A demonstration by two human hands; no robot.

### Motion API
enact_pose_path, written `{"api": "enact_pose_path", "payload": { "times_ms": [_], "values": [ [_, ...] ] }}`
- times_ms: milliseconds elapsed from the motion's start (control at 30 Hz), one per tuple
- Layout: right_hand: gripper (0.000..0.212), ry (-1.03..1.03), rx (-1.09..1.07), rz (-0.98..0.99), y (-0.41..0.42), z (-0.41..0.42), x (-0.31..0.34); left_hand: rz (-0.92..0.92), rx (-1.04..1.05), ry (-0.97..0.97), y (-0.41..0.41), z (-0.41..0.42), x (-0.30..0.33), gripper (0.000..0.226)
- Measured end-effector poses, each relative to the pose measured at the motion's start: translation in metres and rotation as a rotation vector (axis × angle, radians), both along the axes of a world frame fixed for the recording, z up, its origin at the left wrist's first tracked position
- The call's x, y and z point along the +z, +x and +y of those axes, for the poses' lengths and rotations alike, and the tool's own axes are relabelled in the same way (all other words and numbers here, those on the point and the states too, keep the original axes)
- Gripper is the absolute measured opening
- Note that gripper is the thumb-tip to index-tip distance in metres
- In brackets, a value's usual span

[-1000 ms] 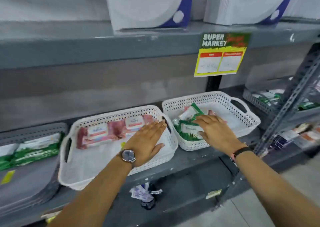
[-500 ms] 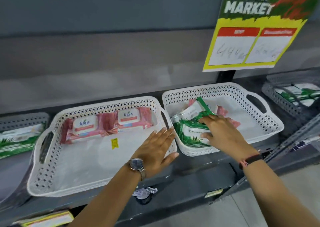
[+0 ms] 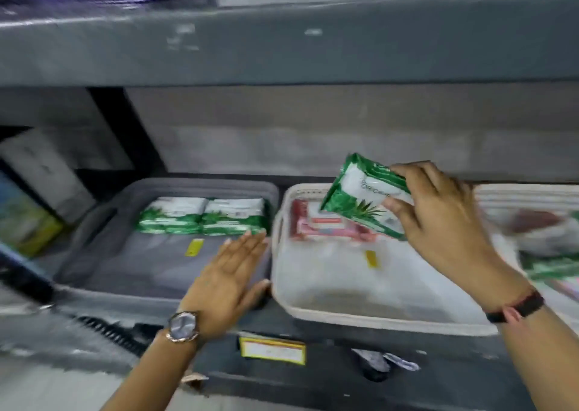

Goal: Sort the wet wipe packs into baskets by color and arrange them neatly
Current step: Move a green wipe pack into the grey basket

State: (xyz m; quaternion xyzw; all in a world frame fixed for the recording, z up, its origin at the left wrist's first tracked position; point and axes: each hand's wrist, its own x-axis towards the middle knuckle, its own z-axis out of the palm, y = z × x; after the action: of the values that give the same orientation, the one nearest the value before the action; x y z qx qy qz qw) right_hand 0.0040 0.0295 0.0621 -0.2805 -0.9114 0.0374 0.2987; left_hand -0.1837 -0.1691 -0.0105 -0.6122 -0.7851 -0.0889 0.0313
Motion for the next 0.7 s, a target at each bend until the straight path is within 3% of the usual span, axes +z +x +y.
{"api": "enact_pose_path", "payload": {
  "times_ms": [233, 400, 567, 700],
  "values": [
    [0.043, -0.286, 0.354, -0.077, -0.189, -0.089, -0.034, 0.04, 0.235, -0.037, -0.114, -0.128, -0.012, 0.08],
    [0.035, -0.362, 0.425, -0.247, -0.278, -0.124, -0.068, 0.024, 0.222, -0.074, -0.138, -0.159, -0.024, 0.076],
    [0.039, -0.219, 0.391, -0.444, -0.306, -0.127, -0.098, -0.009, 0.196, -0.082, -0.142, -0.16, -0.027, 0.07],
    [0.041, -0.103, 0.395, -0.317, -0.287, -0.116, -0.094, -0.03, 0.157, -0.017, -0.139, -0.147, -0.016, 0.072]
  ]
}}
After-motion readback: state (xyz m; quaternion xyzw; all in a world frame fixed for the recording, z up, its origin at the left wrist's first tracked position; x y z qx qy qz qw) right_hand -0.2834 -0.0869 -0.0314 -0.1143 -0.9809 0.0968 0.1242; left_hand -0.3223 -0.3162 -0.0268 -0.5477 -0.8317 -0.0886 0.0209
